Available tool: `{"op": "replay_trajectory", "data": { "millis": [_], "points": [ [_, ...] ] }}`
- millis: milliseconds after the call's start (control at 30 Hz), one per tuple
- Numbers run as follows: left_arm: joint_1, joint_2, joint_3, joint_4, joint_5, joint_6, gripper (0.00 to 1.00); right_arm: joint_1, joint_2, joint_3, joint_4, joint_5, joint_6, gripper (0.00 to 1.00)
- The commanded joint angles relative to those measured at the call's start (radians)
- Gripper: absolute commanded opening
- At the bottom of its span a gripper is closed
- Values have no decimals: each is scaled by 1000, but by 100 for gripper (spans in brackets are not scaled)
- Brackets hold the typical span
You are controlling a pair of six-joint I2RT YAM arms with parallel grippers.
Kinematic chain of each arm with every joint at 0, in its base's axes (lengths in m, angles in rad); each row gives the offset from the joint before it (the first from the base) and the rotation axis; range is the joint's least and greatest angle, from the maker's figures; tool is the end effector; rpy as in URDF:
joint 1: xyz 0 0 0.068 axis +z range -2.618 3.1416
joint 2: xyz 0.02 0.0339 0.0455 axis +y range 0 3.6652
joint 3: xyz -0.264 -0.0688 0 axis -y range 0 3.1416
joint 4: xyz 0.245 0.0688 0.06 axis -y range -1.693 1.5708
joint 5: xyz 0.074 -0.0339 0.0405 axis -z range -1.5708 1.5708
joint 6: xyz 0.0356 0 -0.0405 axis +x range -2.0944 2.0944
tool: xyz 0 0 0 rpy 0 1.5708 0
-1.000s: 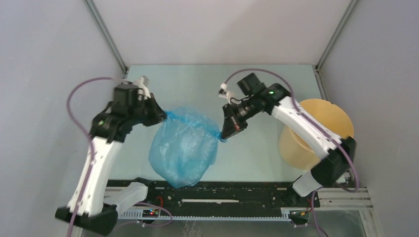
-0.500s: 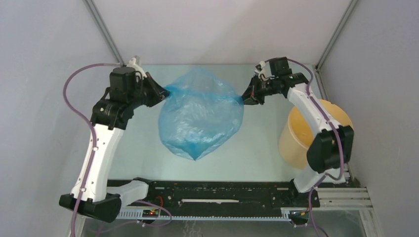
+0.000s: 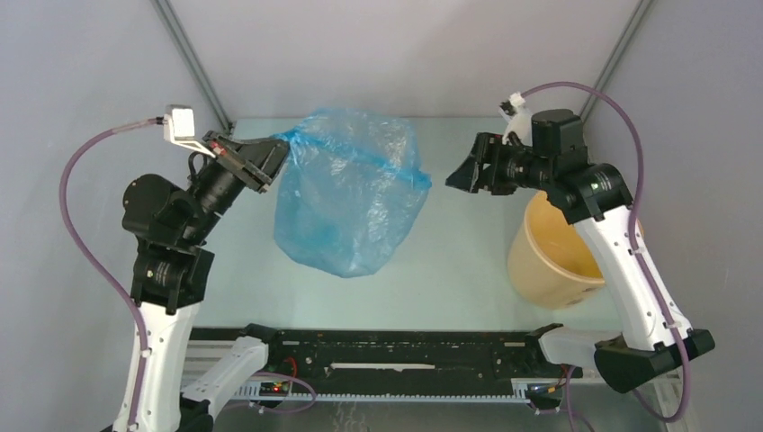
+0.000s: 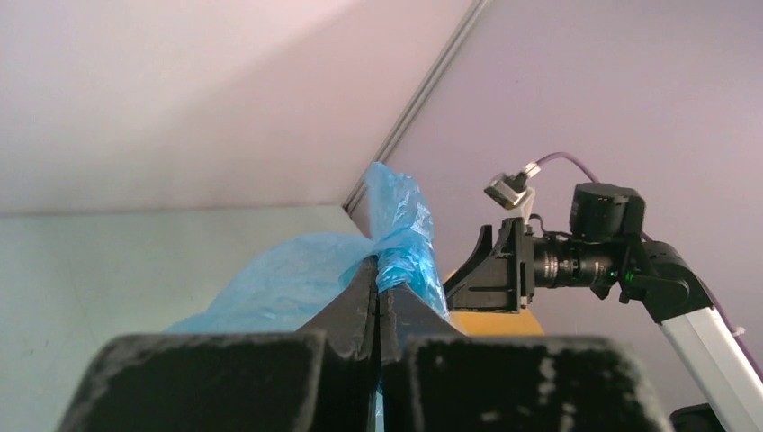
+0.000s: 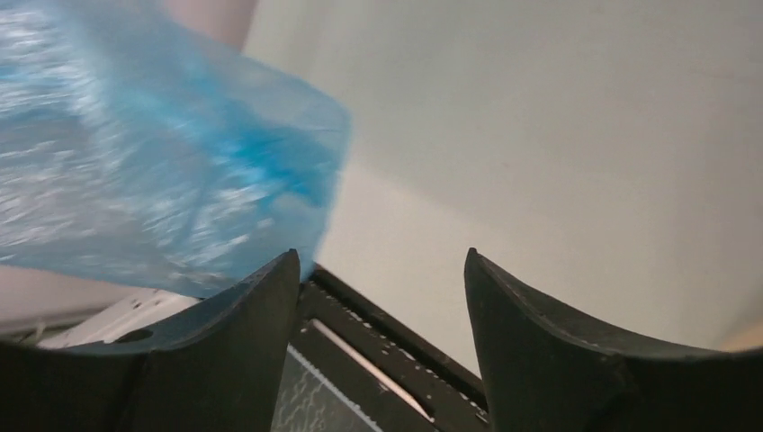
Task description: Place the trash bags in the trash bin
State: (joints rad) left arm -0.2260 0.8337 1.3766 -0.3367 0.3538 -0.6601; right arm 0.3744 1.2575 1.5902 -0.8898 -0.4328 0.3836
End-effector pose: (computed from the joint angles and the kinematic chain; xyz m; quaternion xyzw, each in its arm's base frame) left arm 0.1205 -0.0404 0.5089 -0.0003 0.6356 -0.4278 0.6427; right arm 0.2187 0.1020 0.4452 -0.1003 0.8544 0.3498 0.3710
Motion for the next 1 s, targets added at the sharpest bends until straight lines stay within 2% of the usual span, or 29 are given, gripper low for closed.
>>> {"op": "replay_trajectory", "data": {
  "millis": [0, 100, 167, 233, 333, 400, 467, 567, 700, 767, 967],
  "points": [
    [2, -3, -78, 254, 49, 35, 0, -47, 28, -34, -180, 224, -8, 78],
    [0, -16, -126, 355, 74, 31, 0, -58, 9, 7, -239, 211, 14, 83],
    [-2, -19, -144, 369, 91, 42, 0, -61, 19, 80, -237, 132, 111, 87],
    [-3, -25, -164, 365, 101, 52, 0, -60, 25, 100, -159, 5, 334, 87],
    [-7, -33, -198, 360, 107, 68, 0, -3, -18, -63, 193, -148, 867, 87],
    [-12, -36, -211, 344, 105, 85, 0, 61, -47, -172, 344, -139, 1142, 87],
    [-18, -38, -226, 343, 106, 98, 0, 117, -57, -203, 393, -82, 1292, 87],
    [-35, -39, -249, 343, 97, 125, 0, 189, -32, -96, 210, 45, 1383, 89],
    [-61, -48, -268, 301, 87, 176, 0, 198, 51, 67, -126, 65, 1426, 96],
    [-79, -61, -281, 292, 80, 212, 0, 192, 60, 51, -168, 53, 1457, 99],
    [-115, -98, -316, 278, 54, 266, 0, 149, 101, 48, -232, 3, 1490, 100]
  ]
}}
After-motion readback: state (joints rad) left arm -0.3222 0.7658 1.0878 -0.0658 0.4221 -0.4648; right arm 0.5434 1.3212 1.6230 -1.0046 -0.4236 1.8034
